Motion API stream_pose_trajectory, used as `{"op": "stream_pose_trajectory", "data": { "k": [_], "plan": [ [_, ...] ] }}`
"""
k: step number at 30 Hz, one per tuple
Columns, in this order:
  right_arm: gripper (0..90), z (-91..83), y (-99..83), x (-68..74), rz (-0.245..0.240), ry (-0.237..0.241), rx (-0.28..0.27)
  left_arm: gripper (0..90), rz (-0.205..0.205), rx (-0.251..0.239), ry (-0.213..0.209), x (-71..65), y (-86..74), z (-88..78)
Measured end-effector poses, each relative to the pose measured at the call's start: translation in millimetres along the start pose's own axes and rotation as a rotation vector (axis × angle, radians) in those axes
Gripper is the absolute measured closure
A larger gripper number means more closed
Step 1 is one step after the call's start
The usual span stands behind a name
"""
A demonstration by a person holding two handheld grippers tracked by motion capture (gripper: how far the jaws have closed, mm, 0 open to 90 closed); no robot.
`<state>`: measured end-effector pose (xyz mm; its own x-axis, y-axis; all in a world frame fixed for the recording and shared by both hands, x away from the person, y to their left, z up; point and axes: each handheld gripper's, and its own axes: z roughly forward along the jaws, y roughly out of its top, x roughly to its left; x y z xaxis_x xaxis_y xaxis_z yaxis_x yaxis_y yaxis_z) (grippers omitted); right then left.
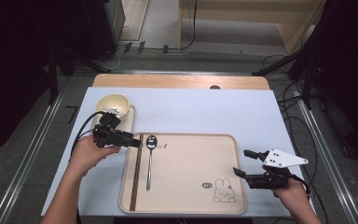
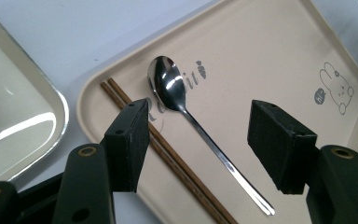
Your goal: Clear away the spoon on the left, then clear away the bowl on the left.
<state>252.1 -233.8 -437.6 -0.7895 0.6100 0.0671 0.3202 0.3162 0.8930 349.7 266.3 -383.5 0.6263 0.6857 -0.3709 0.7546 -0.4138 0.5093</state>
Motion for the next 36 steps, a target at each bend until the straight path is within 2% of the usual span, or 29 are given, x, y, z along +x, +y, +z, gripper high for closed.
{"op": "stream_pose_trajectory", "data": {
  "k": [3,5,8,15,18,21,25,29,31,33,36],
  "plan": [
    [25.8,0.2,0.7,0.6,0.001,0.001,-0.004,40.0,0.012,-0.01,0.018,1.7,-1.6,-8.3],
    [25.8,0.2,0.6,0.8,-0.003,0.001,-0.002,40.0,0.009,-0.016,0.014,4.3,-3.0,-13.6],
    [25.8,-0.3,0.7,0.3,-0.001,0.002,-0.006,39.8,-0.011,-0.021,0.027,8.7,-5.8,-19.9],
    [25.8,0.7,1.0,1.2,-0.004,0.006,-0.004,39.0,-0.054,-0.042,0.029,21.0,-13.4,-36.2],
    [25.7,1.1,1.4,1.0,-0.008,0.007,-0.006,37.4,-0.088,-0.052,0.035,27.2,-18.0,-41.9],
    [25.7,2.3,3.1,0.3,-0.01,0.006,-0.012,36.8,-0.103,-0.059,0.057,34.4,-25.6,-48.1],
    [25.7,5.6,4.5,1.0,-0.02,0.015,-0.006,38.0,-0.109,-0.08,0.111,44.7,-36.0,-55.7],
    [25.7,10.2,6.0,1.6,-0.031,0.031,-0.004,36.8,-0.162,-0.088,0.138,57.3,-42.6,-59.0],
    [25.7,11.4,6.8,1.3,-0.03,0.032,-0.004,36.6,-0.176,-0.084,0.145,61.5,-43.9,-59.0],
    [25.5,12.8,7.6,1.4,-0.03,0.032,-0.008,36.3,-0.184,-0.064,0.171,63.7,-43.1,-57.9],
    [25.5,15.0,8.4,3.1,-0.037,0.038,-0.005,36.4,-0.197,-0.051,0.173,69.1,-39.3,-56.7]
  ]
}}
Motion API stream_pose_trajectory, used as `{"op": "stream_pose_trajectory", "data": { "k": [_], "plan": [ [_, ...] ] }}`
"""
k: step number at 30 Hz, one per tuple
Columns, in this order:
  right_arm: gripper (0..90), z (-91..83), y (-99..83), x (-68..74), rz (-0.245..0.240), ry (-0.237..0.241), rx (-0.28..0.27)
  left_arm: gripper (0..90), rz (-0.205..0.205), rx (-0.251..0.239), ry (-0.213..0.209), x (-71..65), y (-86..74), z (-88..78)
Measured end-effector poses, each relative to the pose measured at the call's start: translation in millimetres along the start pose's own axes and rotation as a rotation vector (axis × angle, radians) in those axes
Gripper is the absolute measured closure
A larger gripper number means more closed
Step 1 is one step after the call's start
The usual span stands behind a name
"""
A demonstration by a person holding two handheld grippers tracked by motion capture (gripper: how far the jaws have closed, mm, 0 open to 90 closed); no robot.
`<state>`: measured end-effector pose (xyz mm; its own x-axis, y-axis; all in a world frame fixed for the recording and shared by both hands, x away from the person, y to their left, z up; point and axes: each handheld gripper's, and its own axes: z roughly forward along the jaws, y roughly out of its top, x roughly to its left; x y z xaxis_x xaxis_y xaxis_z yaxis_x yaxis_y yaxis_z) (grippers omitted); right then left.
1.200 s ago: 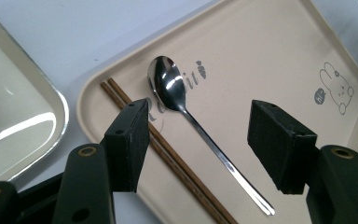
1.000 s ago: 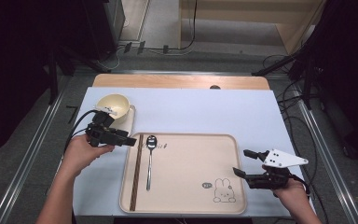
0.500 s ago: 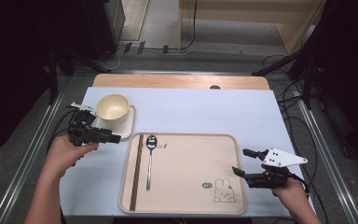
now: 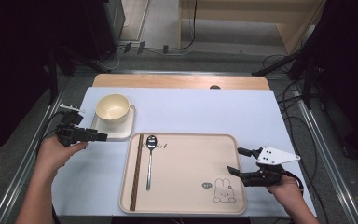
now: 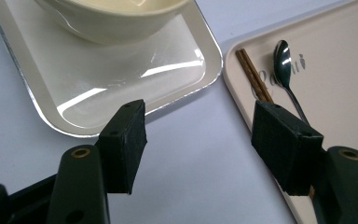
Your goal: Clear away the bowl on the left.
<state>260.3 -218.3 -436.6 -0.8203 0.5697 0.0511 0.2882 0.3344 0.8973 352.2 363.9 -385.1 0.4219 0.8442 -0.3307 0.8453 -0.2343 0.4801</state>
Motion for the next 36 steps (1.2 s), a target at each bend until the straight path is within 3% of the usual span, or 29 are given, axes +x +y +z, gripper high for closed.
{"op": "stream_pose_trajectory", "data": {
  "k": [7,10,17,21,25,33,36],
  "plan": [
    [25.5,0.8,0.2,1.1,-0.005,0.009,0.006,37.0,-0.042,-0.006,-0.011,16.1,24.6,-1.6],
    [25.5,-0.8,0.0,0.7,-0.005,0.005,0.004,37.3,-0.078,0.018,0.029,26.3,36.3,-0.2],
    [25.5,-1.5,-0.2,0.9,-0.006,0.006,0.002,38.3,-0.095,0.045,0.096,34.1,61.6,5.7],
    [25.5,-2.6,0.3,2.1,-0.013,0.008,-0.001,39.7,-0.143,0.058,0.117,42.7,74.0,12.0],
    [25.5,-3.5,-0.4,2.1,-0.005,0.005,-0.004,41.8,-0.16,0.069,0.129,49.1,78.1,19.6],
    [25.5,-4.9,-0.9,2.1,-0.009,0.006,-0.004,48.3,-0.237,0.09,0.113,62.7,81.2,34.6],
    [25.5,-5.5,-1.2,2.6,-0.004,0.006,-0.006,51.7,-0.239,0.1,0.142,62.1,83.5,39.3]
  ]
}}
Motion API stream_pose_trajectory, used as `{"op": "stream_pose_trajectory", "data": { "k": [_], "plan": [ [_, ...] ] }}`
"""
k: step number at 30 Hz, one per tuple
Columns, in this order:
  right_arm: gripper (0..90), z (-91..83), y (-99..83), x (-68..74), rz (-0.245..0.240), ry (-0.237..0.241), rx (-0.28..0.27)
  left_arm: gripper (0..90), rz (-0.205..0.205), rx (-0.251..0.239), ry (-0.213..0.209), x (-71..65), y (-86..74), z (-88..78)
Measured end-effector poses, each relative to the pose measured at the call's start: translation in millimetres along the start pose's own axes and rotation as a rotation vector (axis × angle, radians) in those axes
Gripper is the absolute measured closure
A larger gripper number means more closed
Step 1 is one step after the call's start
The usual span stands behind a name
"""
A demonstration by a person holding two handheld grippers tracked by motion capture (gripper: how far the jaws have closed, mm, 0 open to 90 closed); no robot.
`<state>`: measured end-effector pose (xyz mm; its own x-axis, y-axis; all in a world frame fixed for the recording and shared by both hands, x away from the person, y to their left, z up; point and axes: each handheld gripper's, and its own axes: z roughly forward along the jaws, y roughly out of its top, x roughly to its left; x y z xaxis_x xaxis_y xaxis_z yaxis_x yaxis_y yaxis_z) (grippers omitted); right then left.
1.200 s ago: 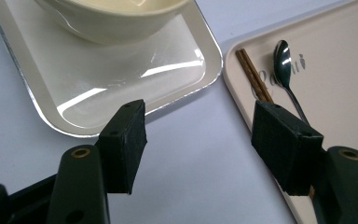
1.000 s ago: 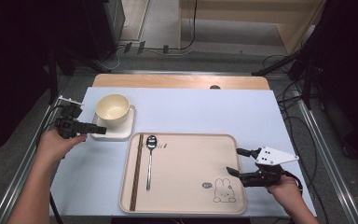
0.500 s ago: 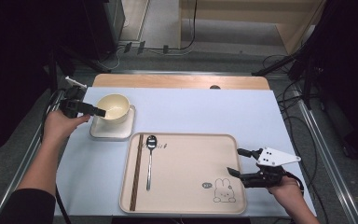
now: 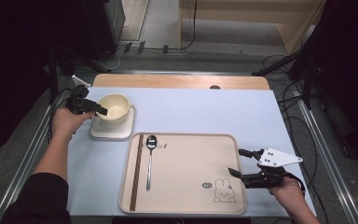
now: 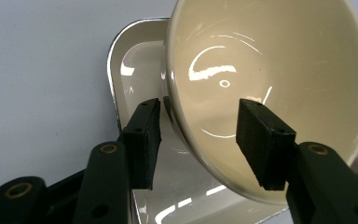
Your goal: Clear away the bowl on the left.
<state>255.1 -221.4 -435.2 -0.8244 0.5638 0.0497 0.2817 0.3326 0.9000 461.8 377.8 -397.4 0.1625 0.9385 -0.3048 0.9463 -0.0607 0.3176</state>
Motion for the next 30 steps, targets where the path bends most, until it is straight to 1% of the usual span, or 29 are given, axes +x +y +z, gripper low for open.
{"op": "stream_pose_trajectory", "data": {
  "k": [2,4,5,6,7,8,9,10,12,15,18,19,21,22,24,26,27,28,30],
  "plan": [
    [25.5,-0.6,-0.2,0.4,-0.002,0.0,-0.001,52.7,-0.013,0.006,-0.001,0.2,1.6,2.6],
    [25.5,-1.5,-0.8,0.5,-0.003,-0.004,-0.003,54.6,-0.018,0.019,0.011,1.6,3.3,5.4],
    [25.5,-2.3,-1.1,0.6,-0.001,-0.004,-0.002,55.5,-0.022,0.017,0.011,2.2,3.9,6.5],
    [25.5,-3.1,-1.4,0.6,-0.002,-0.007,-0.003,56.7,-0.037,0.015,0.0,2.5,4.8,7.9],
    [25.5,-3.9,-1.7,0.7,0.002,-0.008,-0.005,58.5,-0.038,0.018,-0.001,2.9,5.8,8.5],
    [25.5,-4.6,-2.0,0.8,0.003,-0.01,-0.005,59.4,-0.043,0.014,0.018,1.5,7.2,9.4],
    [25.5,-5.6,-2.4,0.8,0.005,-0.011,-0.004,62.4,-0.043,0.014,0.018,1.5,7.2,9.4],
    [25.5,-5.8,-2.6,0.8,0.005,-0.012,-0.004,64.3,-0.045,0.02,0.03,1.5,8.3,11.5],
    [25.5,-6.5,-3.2,1.3,0.006,-0.013,0.001,67.0,-0.061,0.031,0.024,3.6,9.3,13.8],
    [25.5,-7.4,-4.1,1.7,0.006,-0.015,0.0,71.1,-0.067,0.041,0.029,4.7,9.7,16.5],
    [25.5,-10.4,-6.0,2.4,0.013,-0.022,0.004,77.8,-0.075,0.06,0.034,7.7,10.4,22.1],
    [25.5,-11.2,-6.4,2.2,0.01,-0.025,-0.002,78.2,-0.081,0.06,0.031,8.0,10.8,23.2],
    [25.5,-12.9,-6.6,2.8,0.019,-0.029,-0.004,79.5,-0.103,0.054,0.018,8.2,11.9,24.0],
    [25.5,-13.3,-6.8,2.7,0.019,-0.028,-0.002,80.3,-0.103,0.061,0.016,8.3,12.6,23.9],
    [25.6,-13.3,-7.2,2.4,0.018,-0.029,-0.001,82.2,-0.12,0.06,0.012,7.8,13.8,24.3],
    [25.6,-13.1,-7.3,2.4,0.02,-0.03,0.0,83.6,-0.135,0.062,-0.005,7.6,15.1,25.5],
    [25.6,-12.9,-7.3,2.4,0.018,-0.03,-0.001,83.8,-0.133,0.072,-0.018,6.8,15.7,26.5],
    [25.6,-13.2,-7.2,2.8,0.02,-0.029,-0.001,83.7,-0.122,0.073,-0.016,5.8,16.1,26.8],
    [25.6,-13.8,-7.2,2.4,0.016,-0.027,-0.003,84.0,-0.123,0.082,-0.012,5.0,16.4,26.5]
  ]
}}
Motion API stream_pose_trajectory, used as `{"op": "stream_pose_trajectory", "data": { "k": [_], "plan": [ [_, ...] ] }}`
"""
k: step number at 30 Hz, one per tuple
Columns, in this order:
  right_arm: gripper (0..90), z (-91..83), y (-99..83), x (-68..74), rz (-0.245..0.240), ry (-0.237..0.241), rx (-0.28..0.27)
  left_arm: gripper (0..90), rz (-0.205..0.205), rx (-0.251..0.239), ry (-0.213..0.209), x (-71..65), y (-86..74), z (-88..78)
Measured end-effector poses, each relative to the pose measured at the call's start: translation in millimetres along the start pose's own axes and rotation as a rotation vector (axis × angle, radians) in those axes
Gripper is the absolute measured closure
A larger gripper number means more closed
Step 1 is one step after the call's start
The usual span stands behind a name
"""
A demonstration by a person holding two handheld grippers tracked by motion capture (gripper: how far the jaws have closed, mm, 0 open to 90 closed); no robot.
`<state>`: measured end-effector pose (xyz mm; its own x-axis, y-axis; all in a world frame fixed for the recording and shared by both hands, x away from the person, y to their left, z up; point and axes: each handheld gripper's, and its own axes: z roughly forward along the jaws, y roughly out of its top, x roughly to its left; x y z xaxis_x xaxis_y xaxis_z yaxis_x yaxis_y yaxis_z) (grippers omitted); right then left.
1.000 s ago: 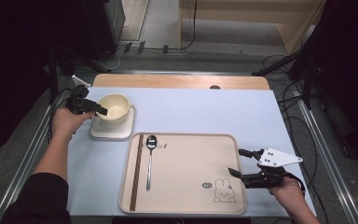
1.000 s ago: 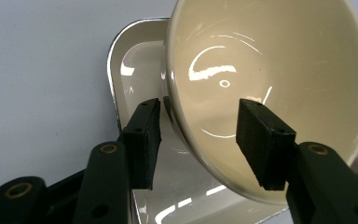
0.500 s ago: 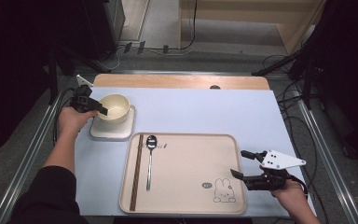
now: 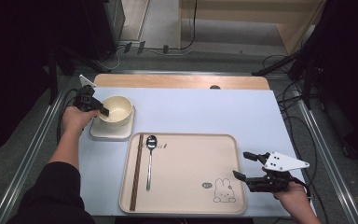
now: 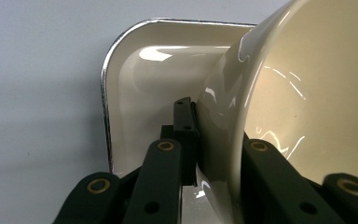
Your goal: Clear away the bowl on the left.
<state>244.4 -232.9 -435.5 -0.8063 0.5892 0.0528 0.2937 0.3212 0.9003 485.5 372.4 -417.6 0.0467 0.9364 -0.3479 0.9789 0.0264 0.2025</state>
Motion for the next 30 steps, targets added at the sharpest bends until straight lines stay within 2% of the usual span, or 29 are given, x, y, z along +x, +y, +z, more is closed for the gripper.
{"op": "stream_pose_trajectory", "data": {
  "k": [5,7,8,17,21,22,26,30],
  "plan": [
    [25.6,-1.1,-0.1,-0.8,0.003,-0.001,-0.005,83.8,-0.007,0.013,-0.008,1.4,-0.3,-1.5],
    [25.6,-1.0,-0.1,-0.5,0.002,0.001,-0.005,83.7,-0.001,0.021,-0.012,1.2,-1.0,-1.6],
    [25.6,-1.0,-0.1,-0.4,0.002,0.002,-0.005,83.5,0.017,0.024,-0.007,-0.5,-1.4,-2.9],
    [25.7,-0.4,-0.2,-0.9,0.004,0.004,-0.004,83.4,0.041,0.03,-0.033,-4.3,-5.3,-13.2],
    [25.7,-0.1,-0.2,-1.1,0.006,0.004,-0.002,83.1,0.063,0.043,-0.026,-6.9,-6.0,-18.0],
    [25.8,0.1,-0.1,-1.1,0.005,0.004,-0.004,82.9,0.083,0.054,-0.034,-9.8,-6.5,-22.4],
    [25.8,0.5,0.1,-1.0,0.003,0.005,-0.002,82.9,0.104,0.052,-0.052,-14.7,-8.9,-28.0],
    [25.8,0.7,0.4,-1.2,0.003,0.006,0.001,82.8,0.146,0.074,-0.061,-23.1,-15.1,-34.0]
  ]
}}
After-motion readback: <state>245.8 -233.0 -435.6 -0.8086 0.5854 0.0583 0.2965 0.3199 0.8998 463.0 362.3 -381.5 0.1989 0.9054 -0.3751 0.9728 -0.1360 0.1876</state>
